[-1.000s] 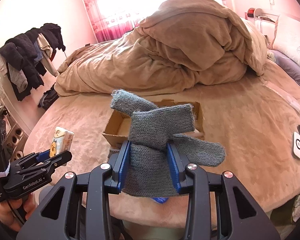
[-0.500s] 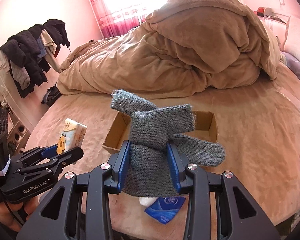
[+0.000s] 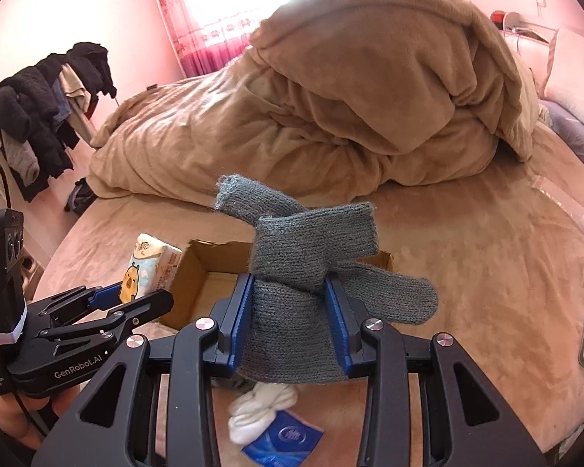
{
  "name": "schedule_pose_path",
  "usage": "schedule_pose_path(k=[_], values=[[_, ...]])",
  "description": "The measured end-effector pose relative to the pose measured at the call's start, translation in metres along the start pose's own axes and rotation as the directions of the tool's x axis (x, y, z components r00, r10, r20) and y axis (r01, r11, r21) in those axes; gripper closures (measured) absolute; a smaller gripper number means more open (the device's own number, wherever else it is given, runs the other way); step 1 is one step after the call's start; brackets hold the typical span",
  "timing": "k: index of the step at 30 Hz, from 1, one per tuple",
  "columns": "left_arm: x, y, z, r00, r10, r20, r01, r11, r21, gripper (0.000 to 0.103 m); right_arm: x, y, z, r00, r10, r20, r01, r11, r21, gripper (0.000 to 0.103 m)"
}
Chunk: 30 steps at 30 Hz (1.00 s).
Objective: Organize objects
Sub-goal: 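Lower the capybara pack into the box with the left tool while the right tool drops the gloves in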
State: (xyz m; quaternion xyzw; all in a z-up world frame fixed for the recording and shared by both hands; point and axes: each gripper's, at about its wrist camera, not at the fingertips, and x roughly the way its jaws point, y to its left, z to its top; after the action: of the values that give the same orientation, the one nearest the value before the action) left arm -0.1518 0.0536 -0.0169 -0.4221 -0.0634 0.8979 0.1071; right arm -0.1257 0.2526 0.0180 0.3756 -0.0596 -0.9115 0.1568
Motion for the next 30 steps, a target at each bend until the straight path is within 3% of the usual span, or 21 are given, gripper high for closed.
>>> schedule_pose_path(k=[9,16,24,27,30], values=[[0.061,0.014,-0.003,0.995,0.010,-0.097,-0.014,0.999,-0.035,0.055,0.055,-0.011,-0.003,0.998,0.009,-0.057,-0.008,1.000,0.014,0.065],[0.080,0.013,-0.006,0.992,0.050,-0.117,-0.053,0.998,-0.020,0.054,0.096,-0.017,-0.015,0.992,0.020,-0.121,-0.018,1.000,0.017,0.064],[0.058,0.008,-0.005,0.996,0.032,-0.082,-0.034,0.999,-0.025,0.042,0.099,-0.017,-0.024,0.992,0.014,-0.127,-0.013,1.000,0.009,0.060],[0.039,0.007,-0.007,0.998,0.027,-0.058,-0.028,0.999,-0.024,0.034,0.089,-0.016,-0.022,0.994,0.016,-0.106,-0.014,1.000,0.016,0.048],[0.018,0.007,-0.010,0.999,0.024,-0.033,-0.025,0.999,-0.033,0.032,0.072,-0.013,-0.019,0.997,0.013,-0.074,-0.011,1.000,0.024,0.046]])
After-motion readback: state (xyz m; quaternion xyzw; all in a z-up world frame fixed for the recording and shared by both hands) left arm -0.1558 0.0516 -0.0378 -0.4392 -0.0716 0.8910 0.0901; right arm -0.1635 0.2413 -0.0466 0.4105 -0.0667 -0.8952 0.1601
